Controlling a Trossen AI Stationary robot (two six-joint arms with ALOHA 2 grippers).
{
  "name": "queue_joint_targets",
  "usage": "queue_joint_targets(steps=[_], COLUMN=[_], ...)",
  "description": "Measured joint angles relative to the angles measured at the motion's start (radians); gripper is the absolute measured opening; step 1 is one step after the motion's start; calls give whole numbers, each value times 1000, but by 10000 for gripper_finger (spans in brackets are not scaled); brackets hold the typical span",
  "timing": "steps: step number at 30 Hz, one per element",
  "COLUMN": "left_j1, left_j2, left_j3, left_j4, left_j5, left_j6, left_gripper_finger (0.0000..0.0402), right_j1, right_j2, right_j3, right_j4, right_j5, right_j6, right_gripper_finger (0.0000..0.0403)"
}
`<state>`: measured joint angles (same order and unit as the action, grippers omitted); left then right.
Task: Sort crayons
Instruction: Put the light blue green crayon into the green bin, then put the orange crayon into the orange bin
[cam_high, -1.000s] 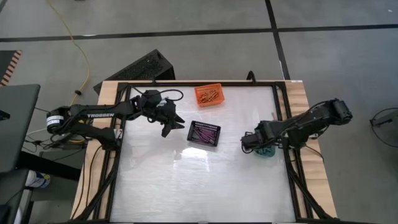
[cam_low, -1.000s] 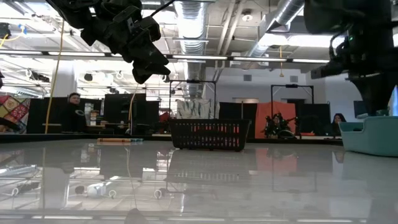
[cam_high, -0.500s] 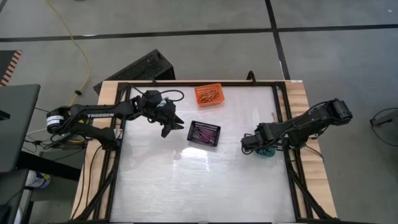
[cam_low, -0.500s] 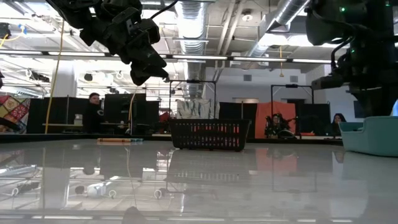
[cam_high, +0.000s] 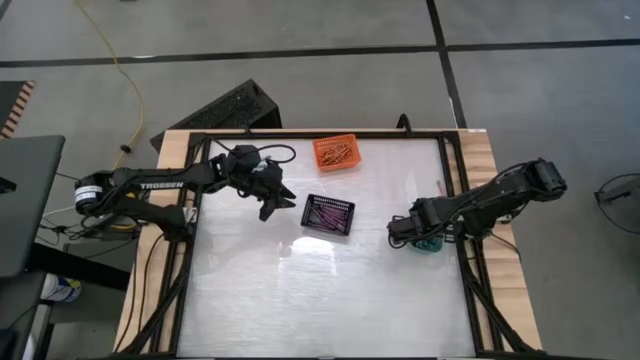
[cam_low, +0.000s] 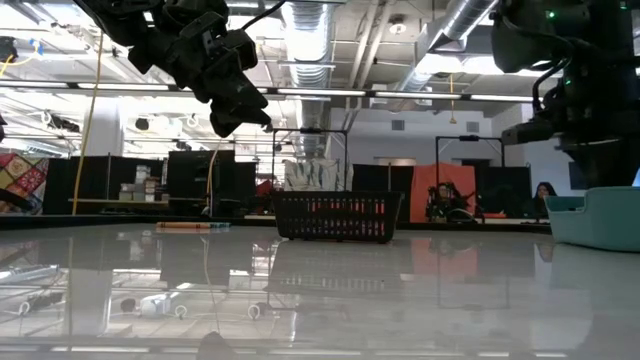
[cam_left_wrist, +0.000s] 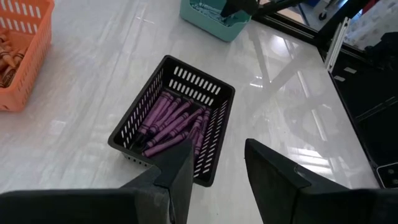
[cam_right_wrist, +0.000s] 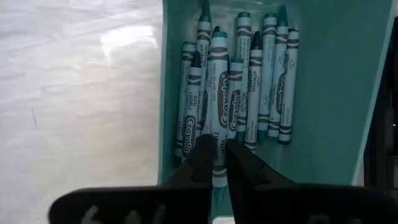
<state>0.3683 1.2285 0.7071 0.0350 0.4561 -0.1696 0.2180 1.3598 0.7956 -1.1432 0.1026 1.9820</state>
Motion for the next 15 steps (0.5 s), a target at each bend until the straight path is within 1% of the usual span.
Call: queue_joint_targets(steps=[7,15], left_j1=[0,0], left_j2=[0,0], left_j3=[0,0], left_j4=[0,0], left_j5=[0,-28], left_j6=[0,-3], left_gripper_finger=[132,132], right_j1=[0,0], right_j2=[0,0], right_j3=[0,19], right_j4=[12,-1], right_j5=[-12,-11], right_j6=[-1,-28], right_gripper_finger=[60,62])
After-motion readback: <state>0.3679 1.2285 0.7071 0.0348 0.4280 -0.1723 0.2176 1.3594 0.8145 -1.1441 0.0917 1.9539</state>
